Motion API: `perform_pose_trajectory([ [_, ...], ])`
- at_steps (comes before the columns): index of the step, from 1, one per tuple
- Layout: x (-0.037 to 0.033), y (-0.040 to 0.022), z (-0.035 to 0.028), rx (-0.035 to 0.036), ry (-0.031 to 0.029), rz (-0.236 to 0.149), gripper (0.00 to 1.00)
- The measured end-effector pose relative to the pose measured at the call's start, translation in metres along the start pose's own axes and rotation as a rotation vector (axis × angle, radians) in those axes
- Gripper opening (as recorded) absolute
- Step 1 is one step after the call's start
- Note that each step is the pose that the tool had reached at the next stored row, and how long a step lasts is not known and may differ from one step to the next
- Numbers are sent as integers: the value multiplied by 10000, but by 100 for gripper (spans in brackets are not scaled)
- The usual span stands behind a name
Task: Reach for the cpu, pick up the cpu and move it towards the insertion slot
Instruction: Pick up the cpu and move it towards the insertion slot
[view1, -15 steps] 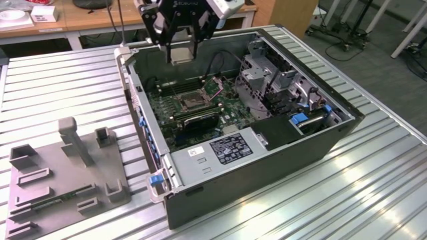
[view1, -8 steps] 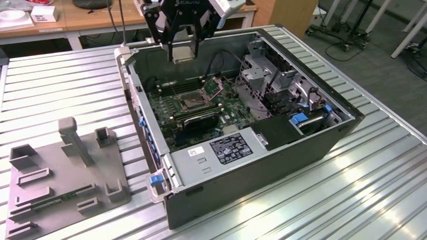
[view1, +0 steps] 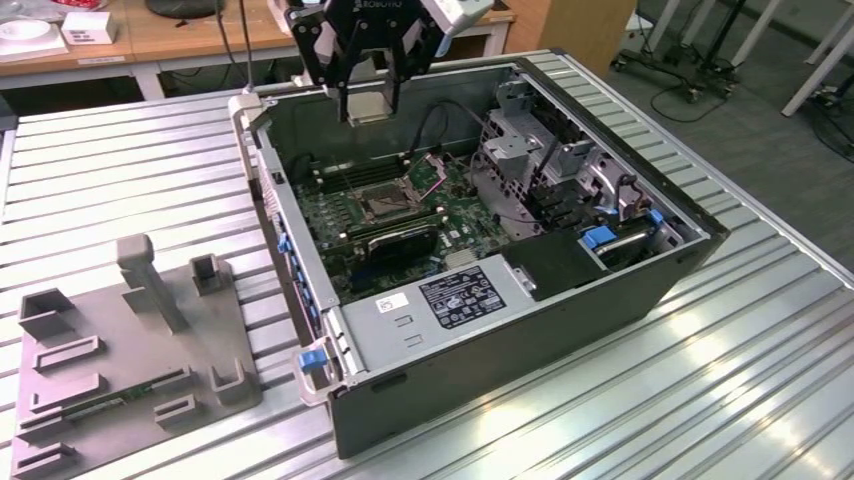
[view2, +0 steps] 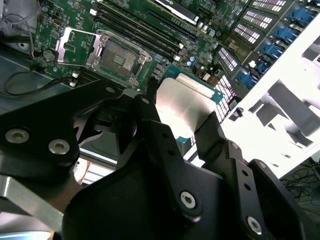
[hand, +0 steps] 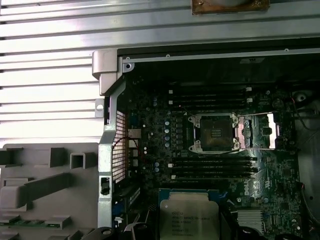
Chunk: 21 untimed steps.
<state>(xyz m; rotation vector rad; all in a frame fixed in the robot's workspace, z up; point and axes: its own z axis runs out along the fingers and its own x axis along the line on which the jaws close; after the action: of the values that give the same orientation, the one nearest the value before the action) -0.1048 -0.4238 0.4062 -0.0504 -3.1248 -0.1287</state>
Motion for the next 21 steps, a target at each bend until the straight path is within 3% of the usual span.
perform_pose_trajectory([
  [12, -1, 13, 2, 5, 0, 1, 54],
  [21, -82, 244, 63, 5, 0, -1, 54],
])
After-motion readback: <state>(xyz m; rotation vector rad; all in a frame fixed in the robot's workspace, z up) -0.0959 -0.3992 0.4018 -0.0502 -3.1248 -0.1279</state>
